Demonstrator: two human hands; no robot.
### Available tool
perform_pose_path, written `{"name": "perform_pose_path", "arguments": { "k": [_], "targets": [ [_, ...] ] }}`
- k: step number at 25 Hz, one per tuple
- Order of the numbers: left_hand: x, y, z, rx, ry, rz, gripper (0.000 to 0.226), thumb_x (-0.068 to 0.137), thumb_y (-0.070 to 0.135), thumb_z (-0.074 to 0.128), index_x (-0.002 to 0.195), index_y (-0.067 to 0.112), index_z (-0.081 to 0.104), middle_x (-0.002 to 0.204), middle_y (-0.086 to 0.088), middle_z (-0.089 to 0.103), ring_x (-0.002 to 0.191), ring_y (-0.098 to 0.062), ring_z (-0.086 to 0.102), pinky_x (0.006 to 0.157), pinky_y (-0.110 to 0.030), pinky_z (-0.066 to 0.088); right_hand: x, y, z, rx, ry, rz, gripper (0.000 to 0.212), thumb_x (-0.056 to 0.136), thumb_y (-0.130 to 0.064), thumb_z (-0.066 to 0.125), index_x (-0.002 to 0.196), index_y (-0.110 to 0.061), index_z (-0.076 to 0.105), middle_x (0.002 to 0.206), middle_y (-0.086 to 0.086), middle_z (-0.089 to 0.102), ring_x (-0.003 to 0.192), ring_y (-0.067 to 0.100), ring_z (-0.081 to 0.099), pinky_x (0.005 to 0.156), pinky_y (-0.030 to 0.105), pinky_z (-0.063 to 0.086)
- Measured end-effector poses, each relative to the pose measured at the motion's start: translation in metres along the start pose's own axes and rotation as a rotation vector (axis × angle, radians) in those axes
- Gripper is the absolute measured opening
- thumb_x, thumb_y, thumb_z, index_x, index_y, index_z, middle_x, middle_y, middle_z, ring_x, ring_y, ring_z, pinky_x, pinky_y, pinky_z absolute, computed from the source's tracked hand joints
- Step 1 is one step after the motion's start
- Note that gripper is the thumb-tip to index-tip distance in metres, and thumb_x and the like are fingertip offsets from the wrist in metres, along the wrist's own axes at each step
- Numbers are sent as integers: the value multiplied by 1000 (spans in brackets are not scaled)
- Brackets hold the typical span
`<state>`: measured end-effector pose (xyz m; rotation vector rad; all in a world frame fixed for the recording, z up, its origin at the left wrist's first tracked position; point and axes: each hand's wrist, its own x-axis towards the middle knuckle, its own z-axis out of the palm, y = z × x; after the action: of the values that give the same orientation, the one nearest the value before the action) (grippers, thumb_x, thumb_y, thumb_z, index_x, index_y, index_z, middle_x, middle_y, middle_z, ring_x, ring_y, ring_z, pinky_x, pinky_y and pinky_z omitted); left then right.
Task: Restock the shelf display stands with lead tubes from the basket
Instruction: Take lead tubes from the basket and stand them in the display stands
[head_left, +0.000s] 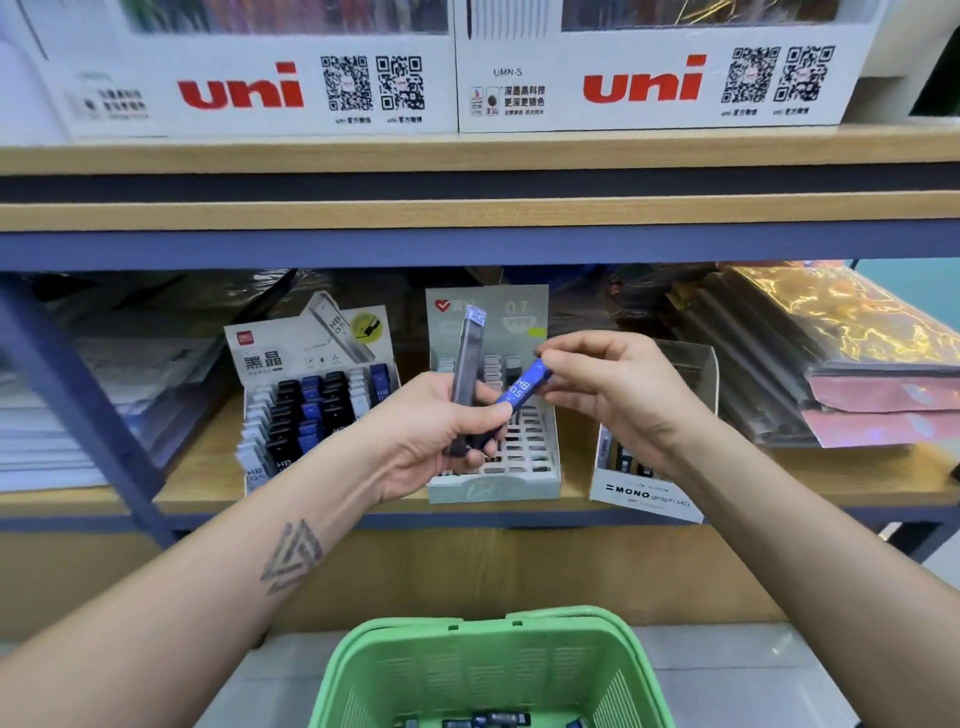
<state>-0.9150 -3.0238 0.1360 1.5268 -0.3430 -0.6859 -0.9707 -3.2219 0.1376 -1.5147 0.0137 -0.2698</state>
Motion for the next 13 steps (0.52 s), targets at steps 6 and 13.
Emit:
{"name": "perform_pose_path", "arguments": {
  "k": [6, 13],
  "targets": [
    [-19, 3, -33, -45, 46, -39, 14, 101, 7, 55, 95, 0, 66, 87, -23, 69, 77, -30, 72, 60, -31, 60, 15, 10, 39, -85, -6, -53, 19, 85, 8, 73, 99, -3, 72, 85, 10, 75, 78, 18, 72, 75, 27, 60],
    [-32, 1, -83, 97, 286, -87, 16, 102, 12, 54, 103, 2, 67, 90, -16, 74, 81, -25, 73, 77, -41, 62, 29, 3, 83, -367, -47, -165, 24, 85, 3, 75, 99, -16, 75, 94, 6, 75, 85, 19, 74, 80, 29, 61]
  ]
}}
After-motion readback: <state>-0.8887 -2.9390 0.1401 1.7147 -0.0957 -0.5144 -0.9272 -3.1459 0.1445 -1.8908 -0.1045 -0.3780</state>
